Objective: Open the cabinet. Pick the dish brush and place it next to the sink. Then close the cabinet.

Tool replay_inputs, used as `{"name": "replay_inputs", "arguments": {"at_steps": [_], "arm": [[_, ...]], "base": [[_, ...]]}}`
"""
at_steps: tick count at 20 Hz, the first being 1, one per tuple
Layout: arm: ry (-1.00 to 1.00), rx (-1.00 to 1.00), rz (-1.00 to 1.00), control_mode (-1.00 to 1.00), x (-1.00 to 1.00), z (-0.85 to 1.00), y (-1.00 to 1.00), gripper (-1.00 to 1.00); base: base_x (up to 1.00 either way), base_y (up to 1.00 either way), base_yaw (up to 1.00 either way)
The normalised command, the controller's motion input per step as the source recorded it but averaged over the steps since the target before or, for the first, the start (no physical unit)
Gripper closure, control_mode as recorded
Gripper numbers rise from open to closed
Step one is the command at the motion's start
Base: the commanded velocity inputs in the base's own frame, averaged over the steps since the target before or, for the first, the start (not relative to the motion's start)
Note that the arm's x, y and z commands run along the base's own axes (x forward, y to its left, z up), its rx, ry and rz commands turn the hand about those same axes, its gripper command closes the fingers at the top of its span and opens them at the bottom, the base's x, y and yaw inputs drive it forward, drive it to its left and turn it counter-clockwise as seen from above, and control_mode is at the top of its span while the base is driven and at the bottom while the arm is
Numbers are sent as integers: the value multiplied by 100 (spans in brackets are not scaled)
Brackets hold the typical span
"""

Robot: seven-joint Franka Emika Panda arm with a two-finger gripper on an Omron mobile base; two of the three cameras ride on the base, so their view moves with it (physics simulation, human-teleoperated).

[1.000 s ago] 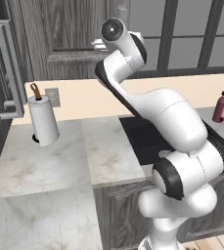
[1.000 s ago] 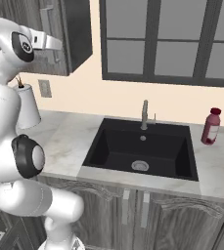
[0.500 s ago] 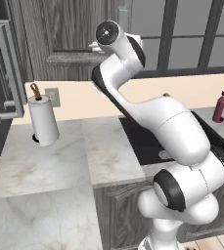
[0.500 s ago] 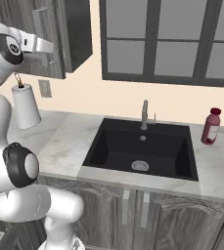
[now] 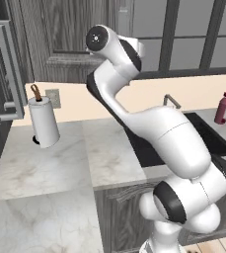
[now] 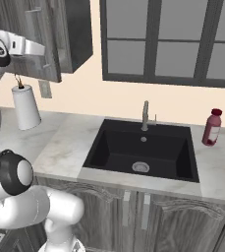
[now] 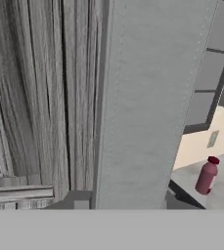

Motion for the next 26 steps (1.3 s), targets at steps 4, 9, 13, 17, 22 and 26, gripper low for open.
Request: {"name": "replay_inputs", "arguments": {"at_steps": [4,9,13,17,22,26], "arm": [[0,-5,-10,-100,-38,10,36,100],[0,-5,-9,-100,-39,6,41,100],[0,-5,-6,-100,-35,5,43,100],[0,-5,-4,-100,-31,4,43,100],[1,-5,-4,-100,-28,1,45,100],[0,-7,-3,-100,-27,0,47,100]], "base": [[0,0,0],[0,0,0],[0,0,0],[0,0,0],[0,0,0],[0,0,0]]}}
